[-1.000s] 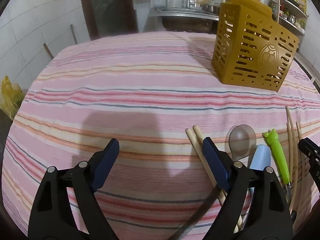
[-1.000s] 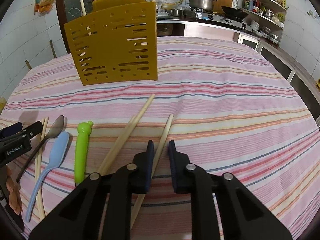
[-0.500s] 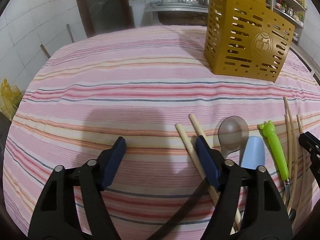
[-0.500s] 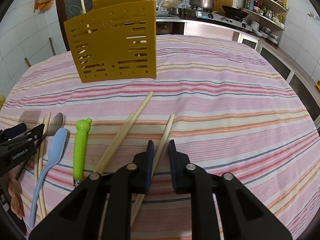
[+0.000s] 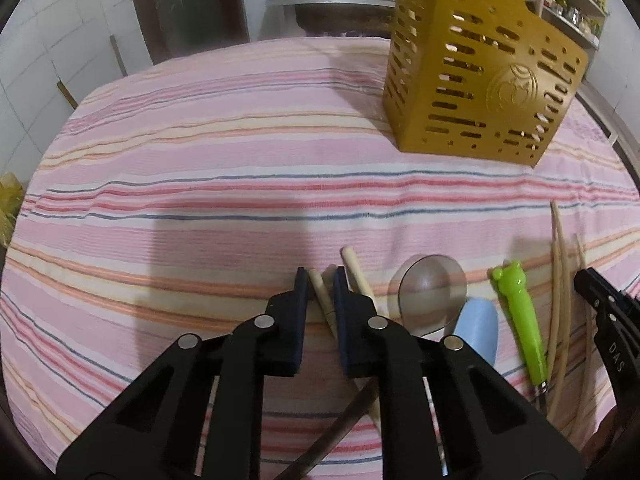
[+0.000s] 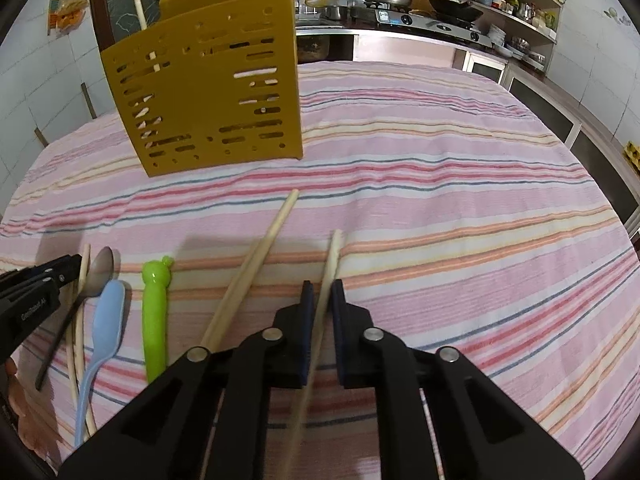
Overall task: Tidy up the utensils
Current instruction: 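Close the left tool on a chopstick while the right tool grasps another chopstick, then raise the left tool's chopstick over the yellow holder while the right tool carries its chopstick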
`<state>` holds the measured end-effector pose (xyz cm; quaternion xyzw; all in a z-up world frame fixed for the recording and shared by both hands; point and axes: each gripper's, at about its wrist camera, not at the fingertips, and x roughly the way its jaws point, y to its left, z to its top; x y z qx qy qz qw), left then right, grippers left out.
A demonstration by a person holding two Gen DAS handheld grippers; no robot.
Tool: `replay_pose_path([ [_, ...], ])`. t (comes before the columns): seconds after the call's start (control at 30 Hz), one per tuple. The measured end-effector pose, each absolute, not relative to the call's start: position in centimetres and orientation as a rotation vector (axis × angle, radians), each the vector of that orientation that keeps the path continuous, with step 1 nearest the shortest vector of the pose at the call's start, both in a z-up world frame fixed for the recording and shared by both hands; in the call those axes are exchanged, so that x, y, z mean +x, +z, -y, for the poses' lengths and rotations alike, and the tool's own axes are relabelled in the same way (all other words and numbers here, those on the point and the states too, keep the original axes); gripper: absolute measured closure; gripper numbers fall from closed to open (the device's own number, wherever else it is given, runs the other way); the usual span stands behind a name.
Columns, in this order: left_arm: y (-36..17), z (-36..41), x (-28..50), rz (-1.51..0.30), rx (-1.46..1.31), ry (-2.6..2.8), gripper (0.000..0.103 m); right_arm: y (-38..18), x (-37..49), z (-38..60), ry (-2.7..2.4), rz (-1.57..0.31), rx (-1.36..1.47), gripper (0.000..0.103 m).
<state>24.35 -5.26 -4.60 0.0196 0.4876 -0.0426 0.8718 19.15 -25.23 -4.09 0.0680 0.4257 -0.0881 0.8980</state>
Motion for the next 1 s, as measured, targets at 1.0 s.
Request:
replay_pose_path([
  [1.0, 7.5, 3.3, 15.1, -0.479, 0.059, -0.080, 0.098, 5.4, 11.3, 27.0, -0.042, -0.365, 0.222, 0.097],
])
